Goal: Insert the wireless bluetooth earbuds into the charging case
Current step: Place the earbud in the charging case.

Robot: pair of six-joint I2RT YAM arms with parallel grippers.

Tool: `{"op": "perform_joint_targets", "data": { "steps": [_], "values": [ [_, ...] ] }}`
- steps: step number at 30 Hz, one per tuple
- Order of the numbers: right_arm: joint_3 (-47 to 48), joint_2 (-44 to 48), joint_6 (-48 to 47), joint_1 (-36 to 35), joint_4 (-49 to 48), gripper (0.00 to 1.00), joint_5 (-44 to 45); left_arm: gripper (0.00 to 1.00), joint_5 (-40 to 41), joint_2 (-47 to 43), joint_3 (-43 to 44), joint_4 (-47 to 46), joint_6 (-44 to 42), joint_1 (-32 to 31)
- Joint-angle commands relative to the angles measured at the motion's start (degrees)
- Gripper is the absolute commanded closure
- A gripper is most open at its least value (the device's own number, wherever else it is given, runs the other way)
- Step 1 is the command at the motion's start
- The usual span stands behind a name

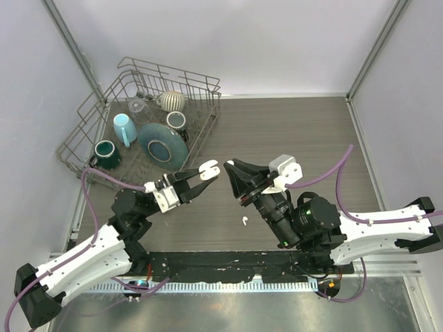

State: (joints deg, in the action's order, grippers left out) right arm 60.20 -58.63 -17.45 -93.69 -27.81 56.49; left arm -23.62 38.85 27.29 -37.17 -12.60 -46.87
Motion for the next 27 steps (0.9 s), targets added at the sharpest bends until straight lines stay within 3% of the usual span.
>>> {"op": "perform_joint_targets", "data": {
  "steps": [1,7,15,27],
  "values": [
    [-0.44,-1.57,-2.15,-0.44,-5.67,0.99,0.64,1.00,-0.73,0.70,1.19,-4.23,-2.96,-0.15],
    [-0.88,-2.28,0.83,0.69,-4.28,0.99,1.61,1.00,0.76,1.75,0.40,-8.35,2.57,-0.24],
    [0.44,-0.34,18.50,10.37,10.41,0.99,-6.47,1.00,3.57,0.97,-0.04,-8.36,8.20,-0.24],
    [-7.82,0.01,8.49,10.46,-3.91,0.99,-14.92,1.00,7.71,1.32,1.10,-5.11,12.34,-0.15]
  ]
}}
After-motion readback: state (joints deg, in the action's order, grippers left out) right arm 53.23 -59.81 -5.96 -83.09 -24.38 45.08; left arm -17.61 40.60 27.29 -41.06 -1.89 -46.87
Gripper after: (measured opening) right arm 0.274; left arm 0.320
